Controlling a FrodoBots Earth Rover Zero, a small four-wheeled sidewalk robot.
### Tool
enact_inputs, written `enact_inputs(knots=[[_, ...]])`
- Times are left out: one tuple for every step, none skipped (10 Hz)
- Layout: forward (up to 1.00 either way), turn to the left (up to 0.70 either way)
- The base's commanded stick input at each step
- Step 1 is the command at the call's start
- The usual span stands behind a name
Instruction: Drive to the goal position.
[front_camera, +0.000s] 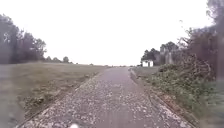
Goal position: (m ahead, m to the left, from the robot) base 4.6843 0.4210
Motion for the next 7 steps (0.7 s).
enact_inputs(knots=[[0.70, 0.00], [0.70, 0.00], [0.70, 0.00], [0.70, 0.00], [0.70, 0.00], [0.70, 0.00], [0.70, 0.00]])
